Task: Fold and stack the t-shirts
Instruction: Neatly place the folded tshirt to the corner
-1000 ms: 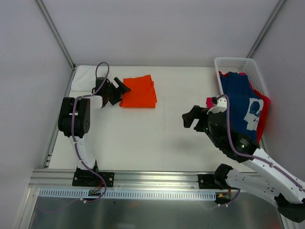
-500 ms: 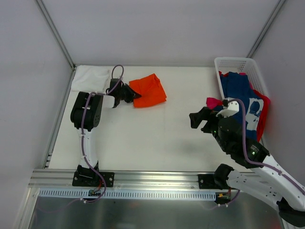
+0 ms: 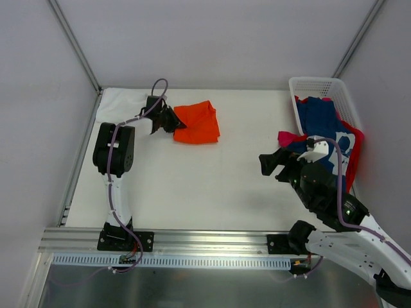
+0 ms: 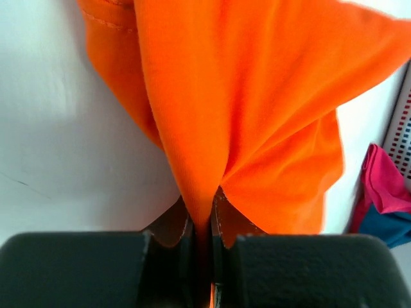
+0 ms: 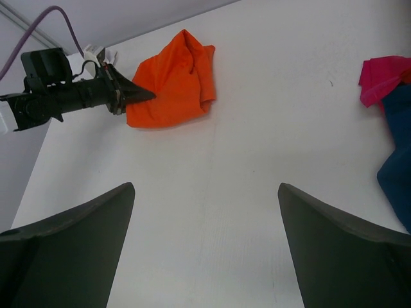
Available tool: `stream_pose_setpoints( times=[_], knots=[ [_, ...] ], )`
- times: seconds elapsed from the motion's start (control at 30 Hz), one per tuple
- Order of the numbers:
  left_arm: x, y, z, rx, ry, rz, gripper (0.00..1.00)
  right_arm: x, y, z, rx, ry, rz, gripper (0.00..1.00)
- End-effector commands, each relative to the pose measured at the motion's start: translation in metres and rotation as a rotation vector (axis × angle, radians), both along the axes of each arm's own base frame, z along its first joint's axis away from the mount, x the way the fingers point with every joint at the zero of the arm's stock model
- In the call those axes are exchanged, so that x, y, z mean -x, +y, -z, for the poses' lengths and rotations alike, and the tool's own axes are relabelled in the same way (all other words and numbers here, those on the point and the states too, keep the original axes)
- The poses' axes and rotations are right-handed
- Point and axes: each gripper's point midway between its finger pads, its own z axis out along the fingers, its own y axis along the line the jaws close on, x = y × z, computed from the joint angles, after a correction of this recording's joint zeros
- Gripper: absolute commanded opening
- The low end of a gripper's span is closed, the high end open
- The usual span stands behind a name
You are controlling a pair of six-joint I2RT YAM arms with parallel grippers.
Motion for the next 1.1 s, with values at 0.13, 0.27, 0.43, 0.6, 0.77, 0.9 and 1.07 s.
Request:
stream_pose_setpoints(
  times=[0.13, 0.27, 0.43, 0.6, 0.77, 0.9, 1.07],
  knots=[
    [-0.038, 0.047, -0.074, -0.233, -0.156, 0.086, 0.00, 0.004, -0.001, 0.006, -0.031, -0.005, -0.005, 1.00],
    [-0.064, 0.081, -0.103, -0.350, -0.204, 0.050, 0.00, 0.007, -0.004, 0.008, -0.050, -0.022, -0.007, 1.00],
    [-0.076, 0.116, -0.106, -0.428, -0.209, 0.044, 0.00, 0.011, -0.010, 0.008, -0.072, -0.042, -0.006, 0.99],
    [-0.082, 0.169, -0.103, -0.481, -0.192, 0.007, 0.00, 0.013, -0.011, 0.014, -0.082, -0.048, -0.014, 1.00],
    [-0.084, 0.196, -0.099, -0.524, -0.201, 0.010, 0.00, 0.014, -0.014, 0.023, -0.077, -0.046, -0.006, 0.99],
    [-0.088, 0.209, -0.104, -0.515, -0.222, 0.011, 0.00, 0.012, -0.014, 0.027, -0.064, -0.045, 0.003, 1.00],
    [-0.096, 0.212, -0.117, -0.519, -0.266, 0.022, 0.00, 0.007, -0.006, 0.027, -0.060, -0.049, -0.010, 0.99]
  ],
)
